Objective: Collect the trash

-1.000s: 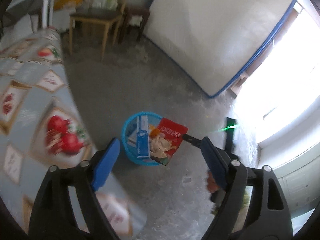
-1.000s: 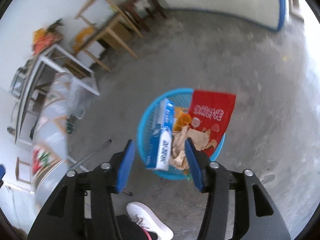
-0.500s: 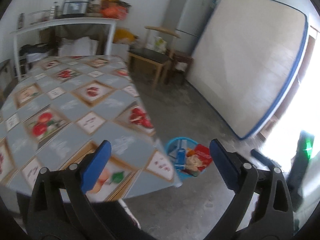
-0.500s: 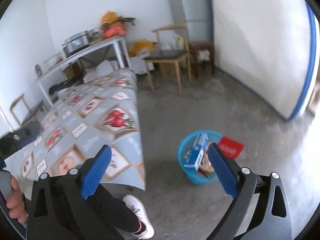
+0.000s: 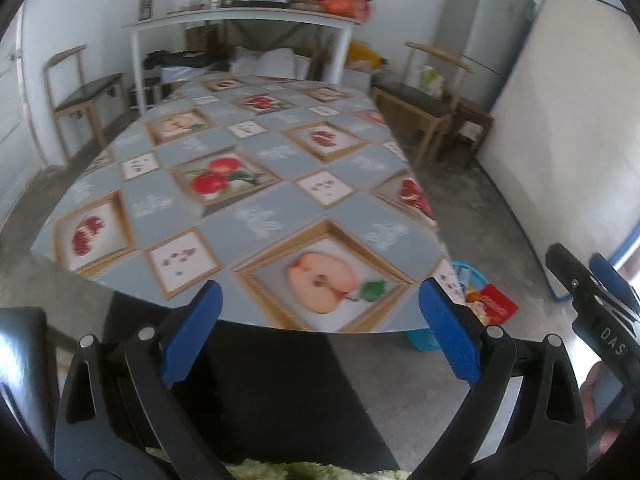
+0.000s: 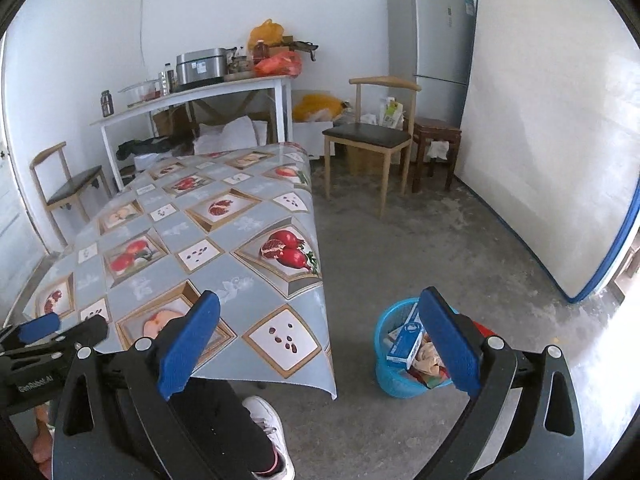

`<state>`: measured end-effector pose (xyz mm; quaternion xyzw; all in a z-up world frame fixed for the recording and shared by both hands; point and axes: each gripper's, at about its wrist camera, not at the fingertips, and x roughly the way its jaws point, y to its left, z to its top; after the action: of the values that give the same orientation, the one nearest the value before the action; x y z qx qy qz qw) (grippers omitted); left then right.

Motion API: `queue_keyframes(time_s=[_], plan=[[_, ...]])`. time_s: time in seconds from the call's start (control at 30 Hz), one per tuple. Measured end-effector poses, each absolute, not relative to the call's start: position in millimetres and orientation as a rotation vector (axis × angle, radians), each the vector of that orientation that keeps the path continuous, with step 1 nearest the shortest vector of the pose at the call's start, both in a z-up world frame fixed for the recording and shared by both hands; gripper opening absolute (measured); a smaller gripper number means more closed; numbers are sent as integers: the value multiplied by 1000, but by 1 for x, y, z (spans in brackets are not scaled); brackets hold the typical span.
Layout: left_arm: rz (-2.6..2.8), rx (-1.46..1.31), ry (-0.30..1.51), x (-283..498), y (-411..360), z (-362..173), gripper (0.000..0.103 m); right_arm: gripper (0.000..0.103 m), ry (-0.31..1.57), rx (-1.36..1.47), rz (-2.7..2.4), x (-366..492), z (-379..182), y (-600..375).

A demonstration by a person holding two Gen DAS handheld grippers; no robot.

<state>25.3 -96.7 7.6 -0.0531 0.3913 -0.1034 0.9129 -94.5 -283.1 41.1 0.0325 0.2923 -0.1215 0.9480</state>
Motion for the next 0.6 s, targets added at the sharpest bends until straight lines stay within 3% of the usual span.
queue_keyframes(time_s=[0.37,0.6], plan=[[-190,-101,761,15,-91,17,95,97,581,-38,-241,-103,31,-248],[-188,-49,831,18,-101,8,95,97,609,-37,-283,-111,28,-257]])
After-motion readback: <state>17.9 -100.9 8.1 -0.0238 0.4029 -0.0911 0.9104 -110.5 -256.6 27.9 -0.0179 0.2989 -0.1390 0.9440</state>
